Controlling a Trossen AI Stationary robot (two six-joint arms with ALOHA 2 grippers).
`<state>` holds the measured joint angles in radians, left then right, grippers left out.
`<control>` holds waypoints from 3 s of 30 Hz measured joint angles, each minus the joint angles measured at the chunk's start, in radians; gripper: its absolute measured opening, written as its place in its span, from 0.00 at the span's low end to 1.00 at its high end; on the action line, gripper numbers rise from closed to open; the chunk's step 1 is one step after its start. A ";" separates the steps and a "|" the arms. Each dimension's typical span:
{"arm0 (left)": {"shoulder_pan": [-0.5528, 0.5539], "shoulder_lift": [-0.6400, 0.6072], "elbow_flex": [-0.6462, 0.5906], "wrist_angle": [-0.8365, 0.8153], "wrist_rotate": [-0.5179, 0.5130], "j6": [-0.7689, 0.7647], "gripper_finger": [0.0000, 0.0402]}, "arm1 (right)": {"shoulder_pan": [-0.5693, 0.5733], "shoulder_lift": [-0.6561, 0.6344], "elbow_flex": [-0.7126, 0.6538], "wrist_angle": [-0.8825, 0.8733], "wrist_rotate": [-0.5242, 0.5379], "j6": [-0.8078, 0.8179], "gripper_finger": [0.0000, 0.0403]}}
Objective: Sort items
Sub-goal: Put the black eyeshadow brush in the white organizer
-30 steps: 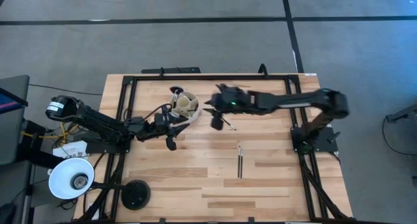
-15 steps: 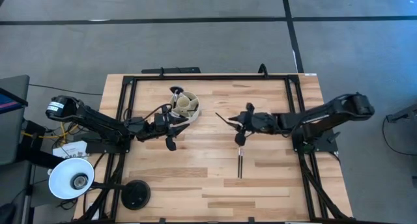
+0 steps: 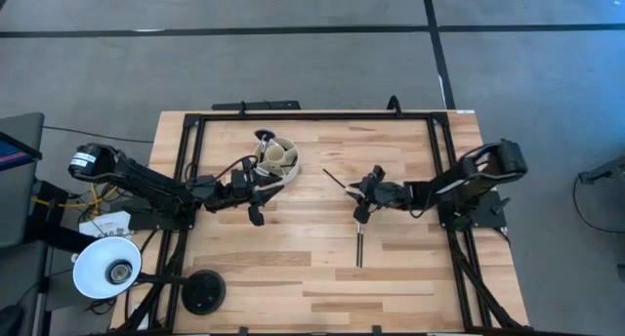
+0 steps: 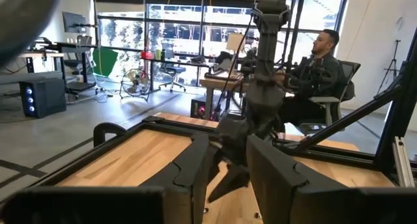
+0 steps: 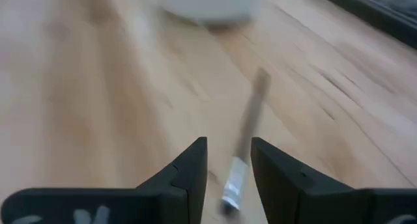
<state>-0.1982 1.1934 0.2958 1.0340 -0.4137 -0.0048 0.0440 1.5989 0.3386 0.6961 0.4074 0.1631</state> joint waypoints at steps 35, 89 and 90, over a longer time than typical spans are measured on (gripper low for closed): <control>0.000 0.000 0.000 0.000 0.000 0.000 0.25 | -0.051 0.239 0.008 0.192 0.016 0.081 0.25; 0.010 0.444 0.185 -0.221 0.227 -0.011 0.37 | 0.101 0.284 0.401 -0.031 -0.281 -0.051 0.02; 0.010 0.444 0.185 -0.226 0.227 -0.011 0.36 | 0.101 0.284 0.401 -0.032 -0.281 -0.051 0.02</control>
<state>-0.1879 1.6375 0.4805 0.8078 -0.1869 -0.0158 0.1448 1.8828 0.7399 0.6645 0.1261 0.1121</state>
